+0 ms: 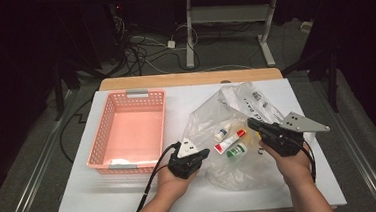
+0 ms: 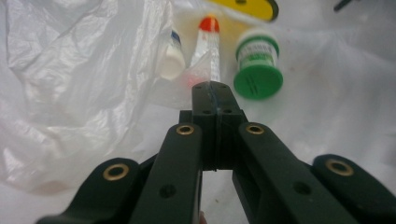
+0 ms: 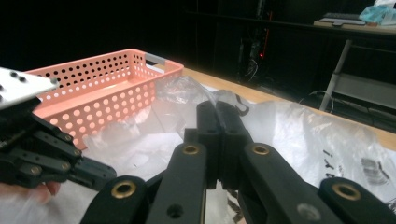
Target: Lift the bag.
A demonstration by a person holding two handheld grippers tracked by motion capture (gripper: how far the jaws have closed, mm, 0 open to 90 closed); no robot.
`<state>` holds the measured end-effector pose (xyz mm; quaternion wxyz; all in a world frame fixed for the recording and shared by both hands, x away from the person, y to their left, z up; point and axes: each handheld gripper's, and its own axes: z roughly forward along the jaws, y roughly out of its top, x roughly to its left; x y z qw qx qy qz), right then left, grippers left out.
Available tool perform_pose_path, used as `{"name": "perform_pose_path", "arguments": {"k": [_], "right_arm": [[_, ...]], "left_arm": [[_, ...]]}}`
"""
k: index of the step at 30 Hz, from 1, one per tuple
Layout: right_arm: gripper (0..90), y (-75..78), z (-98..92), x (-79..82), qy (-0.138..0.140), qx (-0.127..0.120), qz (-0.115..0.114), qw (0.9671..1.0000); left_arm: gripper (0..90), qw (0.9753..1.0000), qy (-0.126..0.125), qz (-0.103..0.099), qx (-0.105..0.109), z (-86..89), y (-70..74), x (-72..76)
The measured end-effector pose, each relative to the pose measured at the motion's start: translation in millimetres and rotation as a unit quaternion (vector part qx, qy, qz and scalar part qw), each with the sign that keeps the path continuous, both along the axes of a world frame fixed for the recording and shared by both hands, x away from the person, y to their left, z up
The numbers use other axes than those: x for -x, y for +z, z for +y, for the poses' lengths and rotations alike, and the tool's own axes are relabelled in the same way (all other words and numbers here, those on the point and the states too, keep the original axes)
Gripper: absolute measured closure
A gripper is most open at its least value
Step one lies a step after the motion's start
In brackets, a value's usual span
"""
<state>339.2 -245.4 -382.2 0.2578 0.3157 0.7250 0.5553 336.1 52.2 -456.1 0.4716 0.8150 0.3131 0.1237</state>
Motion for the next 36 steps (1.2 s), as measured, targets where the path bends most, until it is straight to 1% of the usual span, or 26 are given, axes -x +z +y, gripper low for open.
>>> {"name": "perform_pose_path", "arguments": {"k": [2,3,5,6,7,9,10,11,12,14,15,16,17,18,19,20,22,23,24,25,29,31,33,34,35,36], "right_arm": [[90.0,2.9,2.7,1.1,-0.001,-0.001,-0.004,1.0],[90.0,4.0,3.1,0.7,0.001,0.002,-0.009,1.0],[90.0,6.8,5.3,-0.5,-0.003,0.002,-0.017,0.9999],[90.0,7.6,5.8,-1.2,-0.006,0.002,-0.019,0.9998],[90.0,8.7,6.0,-2.4,-0.01,0.001,-0.021,0.9997],[90.0,11.5,5.4,-5.7,-0.017,-0.012,-0.028,0.9994],[90.0,12.9,5.4,-7.6,-0.021,-0.017,-0.031,0.9992],[90.0,14.8,5.4,-10.0,-0.026,-0.024,-0.031,0.9989],[90.0,16.0,5.1,-11.7,-0.029,-0.025,-0.033,0.9987],[90.0,20.5,5.1,-16.3,-0.036,-0.034,-0.036,0.9981],[90.0,23.3,5.0,-19.0,-0.04,-0.039,-0.04,0.9976],[90.0,27.3,5.0,-22.0,-0.044,-0.044,-0.044,0.9971],[90.0,29.7,4.6,-24.0,-0.046,-0.042,-0.049,0.9969],[90.0,34.3,5.5,-26.9,-0.05,-0.048,-0.052,0.9962],[90.0,37.8,5.6,-29.3,-0.052,-0.046,-0.056,0.996],[90.0,40.9,6.2,-30.7,-0.056,-0.049,-0.057,0.9956],[90.0,51.1,6.4,-36.7,-0.058,-0.048,-0.071,0.9946],[90.0,56.2,6.8,-38.7,-0.061,-0.051,-0.074,0.994],[90.0,61.6,6.5,-40.7,-0.064,-0.052,-0.079,0.9934],[90.0,67.8,6.4,-42.6,-0.068,-0.058,-0.083,0.9925],[90.0,93.9,3.7,-49.6,-0.078,-0.055,-0.105,0.9899],[90.0,106.4,3.0,-51.2,-0.083,-0.062,-0.111,0.9884],[90.0,121.9,0.8,-52.2,-0.086,-0.063,-0.126,0.9863],[90.0,128.3,-0.2,-52.1,-0.089,-0.064,-0.132,0.9852],[90.0,133.9,-1.2,-51.9,-0.089,-0.064,-0.138,0.9844],[90.0,137.8,-1.8,-51.8,-0.091,-0.066,-0.142,0.9834]], "left_arm": [[89.0,0.9999,0.007,-0.01,0.007,2.9,7.9,-0.3],[89.0,0.9996,0.014,-0.021,0.011,4.7,13.7,-0.1],[88.9,0.999,0.02,-0.026,0.029,7.5,22.1,-1.9],[88.9,0.9986,0.024,-0.033,0.035,8.2,27.2,-3.0],[89.0,0.998,0.028,-0.041,0.039,8.0,32.3,-4.0],[88.9,0.9969,0.03,-0.055,0.046,7.5,43.4,-6.2],[88.9,0.996,0.032,-0.065,0.051,6.7,50.7,-7.4],[88.9,0.9953,0.033,-0.072,0.056,6.0,55.1,-8.2],[88.9,0.9946,0.032,-0.08,0.059,5.0,60.8,-9.5],[88.9,0.9927,0.034,-0.095,0.065,3.1,71.8,-12.9],[88.9,0.9915,0.035,-0.102,0.072,2.2,78.3,-15.8],[88.9,0.9909,0.035,-0.105,0.077,1.1,81.8,-17.7],[88.9,0.9898,0.037,-0.111,0.081,-0.5,87.6,-20.6],[88.9,0.989,0.037,-0.119,0.081,-1.7,92.3,-23.2],[88.9,0.9881,0.038,-0.123,0.085,-2.7,95.8,-25.0],[88.9,0.9874,0.038,-0.127,0.087,-4.0,100.9,-27.7],[88.9,0.9852,0.041,-0.138,0.093,-7.1,113.0,-33.3],[88.9,0.984,0.043,-0.142,0.099,-8.6,118.8,-35.7],[88.9,0.9831,0.042,-0.147,0.101,-10.2,124.9,-38.0],[88.9,0.9817,0.042,-0.153,0.105,-12.3,131.2,-39.7],[88.9,0.978,0.041,-0.172,0.11,-19.5,156.7,-45.9],[88.9,0.9759,0.038,-0.182,0.114,-23.1,168.5,-48.4],[88.9,0.9736,0.037,-0.193,0.116,-27.0,180.2,-50.3],[88.9,0.9718,0.035,-0.201,0.119,-28.3,186.2,-51.5],[88.8,0.9709,0.035,-0.203,0.122,-29.3,190.5,-52.0],[88.9,0.9687,0.034,-0.209,0.13,-31.0,197.5,-52.4]]}}
